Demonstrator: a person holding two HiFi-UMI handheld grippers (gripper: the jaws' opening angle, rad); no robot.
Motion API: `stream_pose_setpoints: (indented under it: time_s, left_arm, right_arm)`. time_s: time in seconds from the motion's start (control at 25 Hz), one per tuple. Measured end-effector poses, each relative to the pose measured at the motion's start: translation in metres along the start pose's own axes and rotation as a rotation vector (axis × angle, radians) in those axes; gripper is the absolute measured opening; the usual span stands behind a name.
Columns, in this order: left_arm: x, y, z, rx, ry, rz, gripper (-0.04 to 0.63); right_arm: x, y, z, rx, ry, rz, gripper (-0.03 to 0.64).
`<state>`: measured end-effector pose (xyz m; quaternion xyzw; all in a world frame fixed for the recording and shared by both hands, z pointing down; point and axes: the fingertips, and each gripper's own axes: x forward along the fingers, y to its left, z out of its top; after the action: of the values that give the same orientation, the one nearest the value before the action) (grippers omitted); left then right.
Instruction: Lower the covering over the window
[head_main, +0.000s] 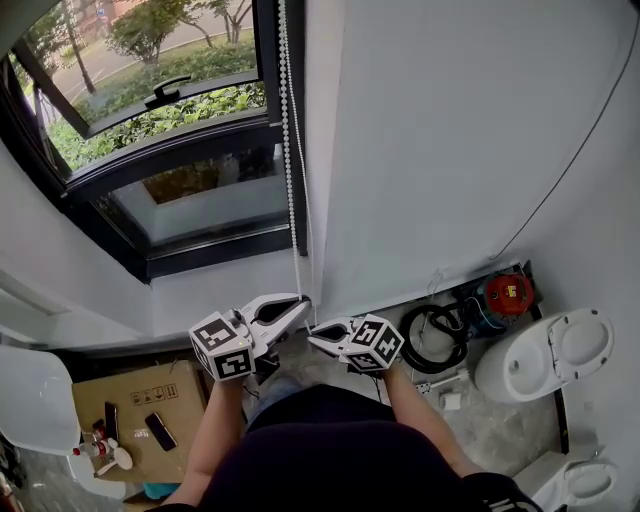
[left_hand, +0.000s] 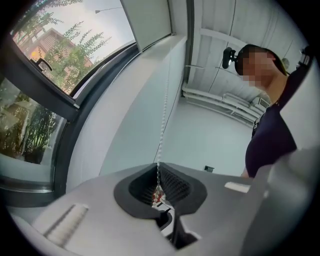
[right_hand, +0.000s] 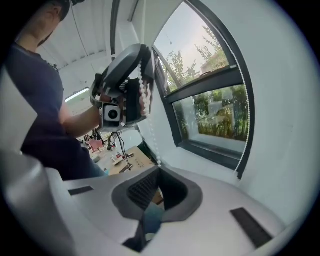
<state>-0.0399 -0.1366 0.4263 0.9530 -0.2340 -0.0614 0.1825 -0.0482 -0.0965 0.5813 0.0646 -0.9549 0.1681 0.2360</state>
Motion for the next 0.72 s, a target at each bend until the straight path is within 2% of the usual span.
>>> stream_pose_setpoints:
  time_s: [0.12, 0.24, 0.36, 0.72]
  left_arm:
    - [0.000, 0.003, -0.004, -0.004, 0.023, 0.016, 0.021]
    - [0.000, 0.007, -0.021, 0.010, 0.083, 0.027, 0.021]
    - [-0.003, 0.008, -0.027, -0.022, 0.058, 0.024, 0.023]
    - [-0.006, 0.013, -0.029, -0.024, 0.065, 0.014, 0.022]
  right_arm:
    - [0.002, 0.001, -0.003, -0.014, 0.026, -0.003, 0.012]
    - [0.005, 0.003, -0.014, -0.044, 0.092, -0.006, 0.012]
    - [0.007, 0.005, -0.021, -0.036, 0.108, 0.000, 0.012]
    - [0.007, 0.004, -0.025, -0.023, 0.124, -0.008, 0.012]
